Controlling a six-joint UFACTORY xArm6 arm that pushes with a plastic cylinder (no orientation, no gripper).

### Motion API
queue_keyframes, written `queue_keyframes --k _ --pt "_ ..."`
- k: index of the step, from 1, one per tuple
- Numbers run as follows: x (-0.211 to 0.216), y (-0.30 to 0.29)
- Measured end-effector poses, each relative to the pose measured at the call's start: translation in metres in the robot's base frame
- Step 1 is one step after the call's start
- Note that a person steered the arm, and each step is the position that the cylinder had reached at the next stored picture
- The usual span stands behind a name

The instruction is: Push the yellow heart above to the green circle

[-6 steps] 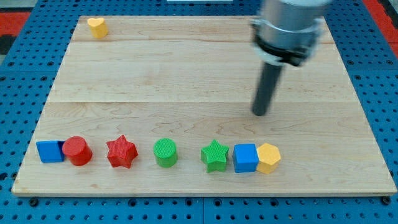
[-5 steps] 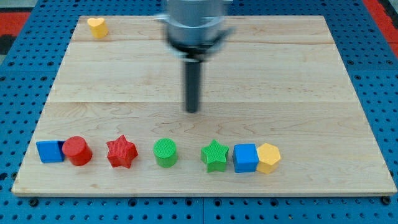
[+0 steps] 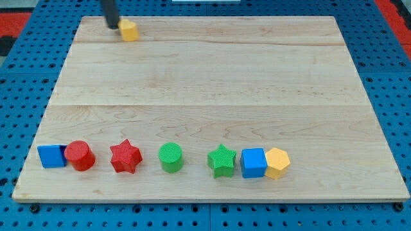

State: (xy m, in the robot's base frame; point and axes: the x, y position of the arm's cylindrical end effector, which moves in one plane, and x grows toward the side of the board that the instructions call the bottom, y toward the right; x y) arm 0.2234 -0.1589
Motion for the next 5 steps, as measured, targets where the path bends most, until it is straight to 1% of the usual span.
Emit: queue_keyframes --k 1,2,3,4,5 --pt "0.016 0.077" --pt "0.061 0.102" --pt "0.094 0.083" --pt "0.113 0.113" --pt "0.134 0.165"
